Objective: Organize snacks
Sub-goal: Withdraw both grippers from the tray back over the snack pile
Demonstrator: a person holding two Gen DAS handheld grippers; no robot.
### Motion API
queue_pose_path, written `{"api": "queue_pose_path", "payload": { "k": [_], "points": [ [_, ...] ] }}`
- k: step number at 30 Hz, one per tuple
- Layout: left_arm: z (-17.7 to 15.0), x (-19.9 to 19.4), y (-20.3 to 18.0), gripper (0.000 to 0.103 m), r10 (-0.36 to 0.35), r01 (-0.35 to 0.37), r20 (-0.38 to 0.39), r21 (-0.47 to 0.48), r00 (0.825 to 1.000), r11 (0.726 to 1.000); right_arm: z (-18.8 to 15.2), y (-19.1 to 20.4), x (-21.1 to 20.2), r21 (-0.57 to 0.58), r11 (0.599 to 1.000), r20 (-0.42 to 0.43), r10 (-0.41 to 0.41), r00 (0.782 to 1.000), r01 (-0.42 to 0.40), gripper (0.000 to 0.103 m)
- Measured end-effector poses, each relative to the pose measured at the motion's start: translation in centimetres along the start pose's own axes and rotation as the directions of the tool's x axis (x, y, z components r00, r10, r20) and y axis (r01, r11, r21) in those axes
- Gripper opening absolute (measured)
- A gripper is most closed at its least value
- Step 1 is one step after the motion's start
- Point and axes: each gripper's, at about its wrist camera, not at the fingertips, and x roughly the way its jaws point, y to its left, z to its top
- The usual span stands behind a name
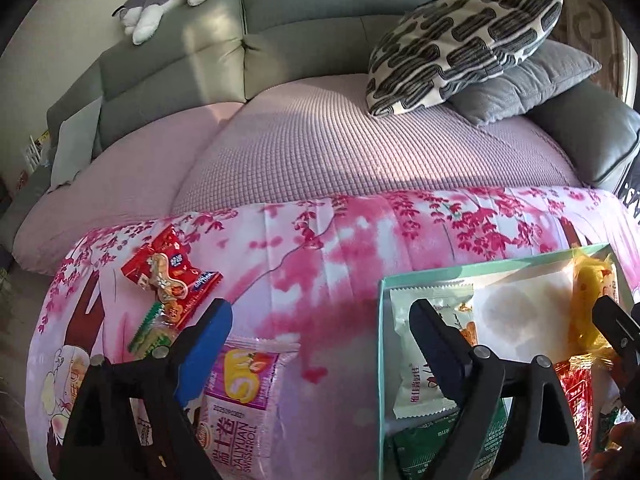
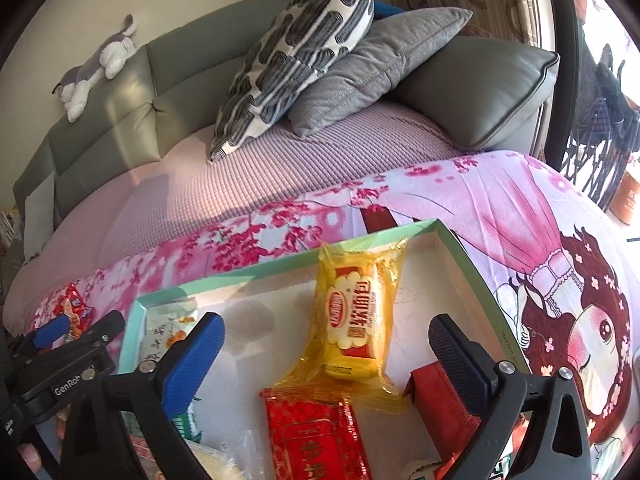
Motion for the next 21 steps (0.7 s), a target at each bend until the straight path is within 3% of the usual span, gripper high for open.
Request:
{"api": "queue_pose_path", "payload": {
  "k": [9,17,21],
  "points": [
    [0.0,-0.9,4.4,0.094,0.031,-0.027,0.036,-0.114,0.999,0.993,0.2,2.2,-1.2,0.013,0.992,0.056,0.125,0.991,-0.126,0.103],
    [-1.1,-1.1,9.7,0.095,0.088,-0.081,0.019,-0.237,0.996,0.968,-0.6,5.9,-0.7,-0.074,0.983,-0.009,0.166,0.986,-0.166,0.103],
    [-1.8,-1.7,12.5,0.095,0.16,-0.157,-0.01,-0.265,0.987,0.951,-1.3,8.4,-0.6,-0.11,0.966,-0.056,0.229,0.972,-0.234,0.103]
  ]
}}
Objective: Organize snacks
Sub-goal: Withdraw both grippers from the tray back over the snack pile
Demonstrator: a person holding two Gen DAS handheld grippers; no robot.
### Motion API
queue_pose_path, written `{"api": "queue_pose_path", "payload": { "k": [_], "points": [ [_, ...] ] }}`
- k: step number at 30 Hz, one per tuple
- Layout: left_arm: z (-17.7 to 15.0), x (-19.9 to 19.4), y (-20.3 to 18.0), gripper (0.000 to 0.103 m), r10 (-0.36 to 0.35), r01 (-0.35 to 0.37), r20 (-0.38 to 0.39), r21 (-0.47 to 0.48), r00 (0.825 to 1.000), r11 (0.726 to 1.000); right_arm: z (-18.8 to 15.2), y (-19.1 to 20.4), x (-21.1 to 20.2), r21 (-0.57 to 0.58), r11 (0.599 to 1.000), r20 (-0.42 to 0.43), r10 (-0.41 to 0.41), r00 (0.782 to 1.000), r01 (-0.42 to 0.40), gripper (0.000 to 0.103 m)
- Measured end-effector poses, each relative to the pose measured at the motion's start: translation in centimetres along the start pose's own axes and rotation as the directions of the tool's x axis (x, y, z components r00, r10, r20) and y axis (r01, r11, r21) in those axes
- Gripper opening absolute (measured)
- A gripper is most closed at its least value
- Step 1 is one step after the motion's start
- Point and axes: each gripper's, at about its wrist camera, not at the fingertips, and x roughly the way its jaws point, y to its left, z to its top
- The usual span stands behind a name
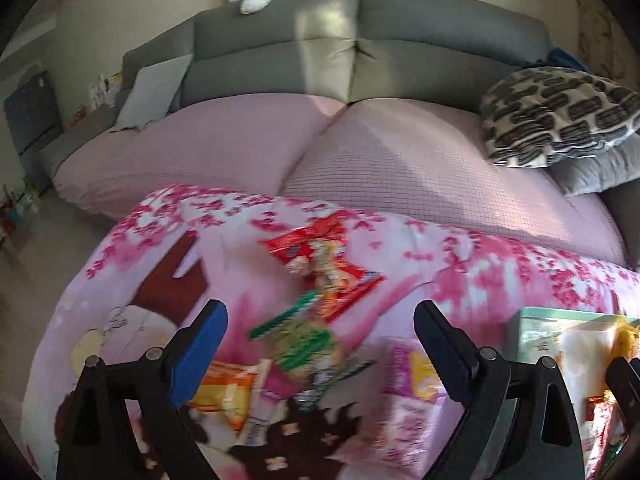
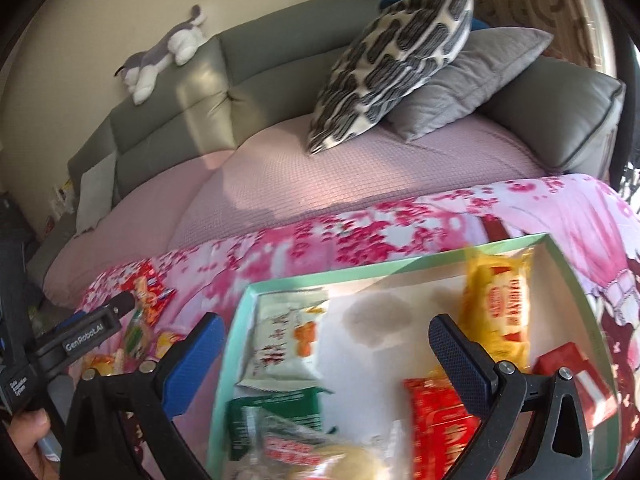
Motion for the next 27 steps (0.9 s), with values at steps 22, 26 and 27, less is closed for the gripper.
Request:
{"api": "queue_pose_path", "payload": {
  "k": [22,26,27],
  "points": [
    [-3.2,4.0,11.2,0.095,0.139,-0.181,-0.194,-0.222,0.971,0.958,-4.1,11.8,3.8,-0.22,0.969,-0.108,0.094,0.99,-0.116,0.103],
    [-3.6,4.9,11.2,0.095,0.141,-0.189,-0.221,-0.213,0.965,0.959,-4.5,13.1,4.7,-0.239,0.965,-0.122,0.077,0.99,-0.105,0.103],
    [-3.7,5.0,11.4,0.095,0.143,-0.193,-0.225,-0.216,0.964,0.957,-4.5,13.4,4.9,-0.243,0.964,-0.126,0.08,0.989,-0.109,0.103]
  ]
}}
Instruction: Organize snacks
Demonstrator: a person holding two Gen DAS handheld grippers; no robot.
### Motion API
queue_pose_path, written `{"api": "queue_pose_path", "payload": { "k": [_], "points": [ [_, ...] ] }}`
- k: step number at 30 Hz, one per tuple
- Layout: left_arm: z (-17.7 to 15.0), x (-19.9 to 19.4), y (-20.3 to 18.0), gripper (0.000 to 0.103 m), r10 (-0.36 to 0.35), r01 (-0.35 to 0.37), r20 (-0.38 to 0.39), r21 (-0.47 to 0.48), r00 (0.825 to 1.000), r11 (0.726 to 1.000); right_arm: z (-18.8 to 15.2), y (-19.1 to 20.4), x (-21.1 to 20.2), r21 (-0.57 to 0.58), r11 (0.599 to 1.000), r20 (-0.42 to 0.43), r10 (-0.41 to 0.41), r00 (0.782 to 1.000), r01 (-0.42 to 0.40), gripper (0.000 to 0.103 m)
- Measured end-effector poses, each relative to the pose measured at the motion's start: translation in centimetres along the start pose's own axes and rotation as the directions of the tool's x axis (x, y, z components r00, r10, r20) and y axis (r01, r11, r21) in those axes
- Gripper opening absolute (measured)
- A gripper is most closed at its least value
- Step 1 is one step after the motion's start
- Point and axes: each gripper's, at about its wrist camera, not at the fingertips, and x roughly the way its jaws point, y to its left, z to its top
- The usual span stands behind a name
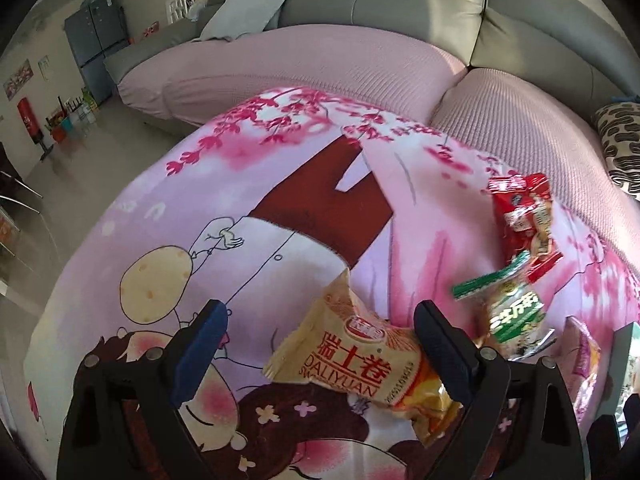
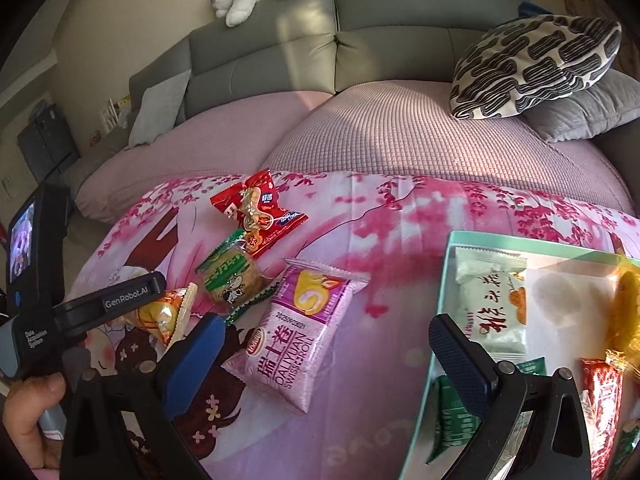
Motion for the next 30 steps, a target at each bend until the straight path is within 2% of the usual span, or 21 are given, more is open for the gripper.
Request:
{"api": "queue_pose_path", "payload": {
  "k": [8,13,23,30],
  "points": [
    [-0.1,0.8,2.1,0.095,0.096,-0.096,-0.018,-0.021,0.995,0.995,-0.2,1.7,1.6,-0.031,0.999,-0.034,-0.006,0.999,0.005,0.103],
    [-0.2,1.0,2.9,0.095,0.063,-0.064,-0.032,-0.045,0.998,0.997,-0.3,2.4,2.6,-0.048,0.999,-0.045,-0.009,0.999,0.007,0.101],
    [0.1,1.5,3.6,0.095,0.095,-0.098,-0.043,-0.065,0.995,0.993,-1.1,2.1,4.0,-0.06,0.998,-0.079,-0.039,0.996,0.034,0.073],
    [0.0,1.1,3.1,0.095,0.067,-0.068,-0.034,-0.037,0.997,0.997,-1.6,1.9,3.9,-0.057,0.998,-0.102,-0.019,0.995,0.013,0.052]
  ]
}}
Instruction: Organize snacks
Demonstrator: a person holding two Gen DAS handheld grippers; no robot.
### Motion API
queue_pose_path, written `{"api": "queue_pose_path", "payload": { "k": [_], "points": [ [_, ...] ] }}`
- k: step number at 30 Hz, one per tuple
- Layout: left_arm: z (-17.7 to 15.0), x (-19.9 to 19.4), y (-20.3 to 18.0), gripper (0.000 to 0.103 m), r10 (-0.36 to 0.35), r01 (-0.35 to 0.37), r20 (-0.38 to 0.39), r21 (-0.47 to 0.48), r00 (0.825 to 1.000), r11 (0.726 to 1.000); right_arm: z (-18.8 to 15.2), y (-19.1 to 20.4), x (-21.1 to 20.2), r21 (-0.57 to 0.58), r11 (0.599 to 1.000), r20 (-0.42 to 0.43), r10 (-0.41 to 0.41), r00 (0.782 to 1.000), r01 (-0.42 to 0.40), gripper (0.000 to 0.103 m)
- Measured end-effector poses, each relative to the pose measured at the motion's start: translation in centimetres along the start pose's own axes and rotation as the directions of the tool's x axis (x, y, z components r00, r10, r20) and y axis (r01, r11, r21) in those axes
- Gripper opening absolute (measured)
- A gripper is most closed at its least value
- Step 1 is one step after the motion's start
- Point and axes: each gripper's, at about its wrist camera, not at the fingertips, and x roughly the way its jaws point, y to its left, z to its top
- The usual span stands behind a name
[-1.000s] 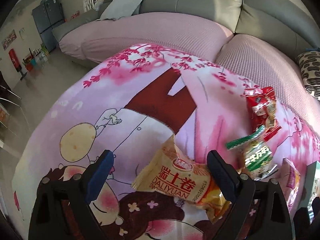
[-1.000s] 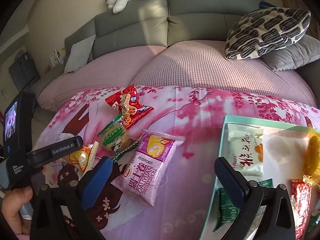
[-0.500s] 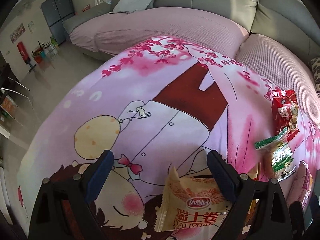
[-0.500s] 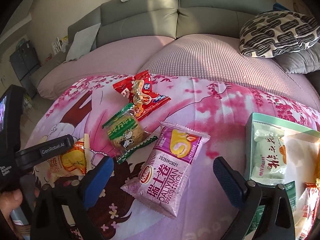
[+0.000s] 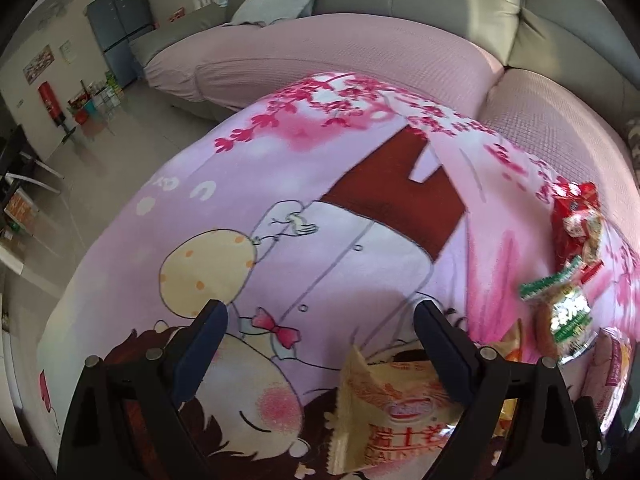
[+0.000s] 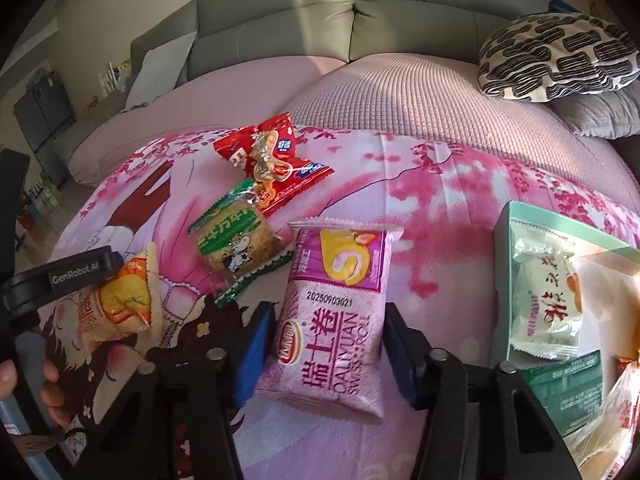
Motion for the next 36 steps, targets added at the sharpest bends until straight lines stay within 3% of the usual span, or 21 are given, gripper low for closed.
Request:
{"api": "queue_pose_path", "payload": {
  "k": [8,11,16,19,27,32,36],
  "points": [
    [-0.3,-1.6,-0.9,0.095,-0.112,0.11,0.017,0.104,0.994,0.988,-1.1,-0.1,-0.9,0.012,1.0,-0.032,0.019,0.999,-0.018,0.048],
    [0.2,-1.3,-0.7,0.094,-0.182,0.181,-0.002,0.127,0.983,0.975,-1.4,0.1,-1.3,0.013,1.0,-0.05,0.026,0.998,-0.025,0.048],
    [0.6,0.3,1.9,0.094,-0.067,0.07,-0.051,0.068,0.996,0.995,-2.1,0.5,-1.8,0.009,1.0,-0.077,0.027,0.997,-0.026,0.048],
    [0.2,1.0,3.5,0.094,-0.093,0.095,-0.101,0.013,0.99,0.995,-2.4,0.5,-2.1,0.008,1.0,-0.088,0.024,0.996,-0.023,0.048],
    [-2.8,0.0,3.8,0.094,-0.093,0.102,-0.142,0.055,0.985,0.993,-3.6,0.6,-3.2,0.022,1.0,-0.117,0.021,0.993,-0.019,0.048],
    [-3.4,-2.1,4.4,0.094,-0.172,0.171,-0.103,-0.021,0.98,0.985,-4.3,0.5,-3.6,0.027,0.999,-0.127,0.025,0.992,-0.021,0.048],
    [-3.6,-3.5,3.8,0.094,-0.277,0.276,-0.052,-0.031,0.959,0.961,-4.5,0.3,-3.7,0.035,0.999,-0.128,0.03,0.991,-0.025,0.048]
  ]
}}
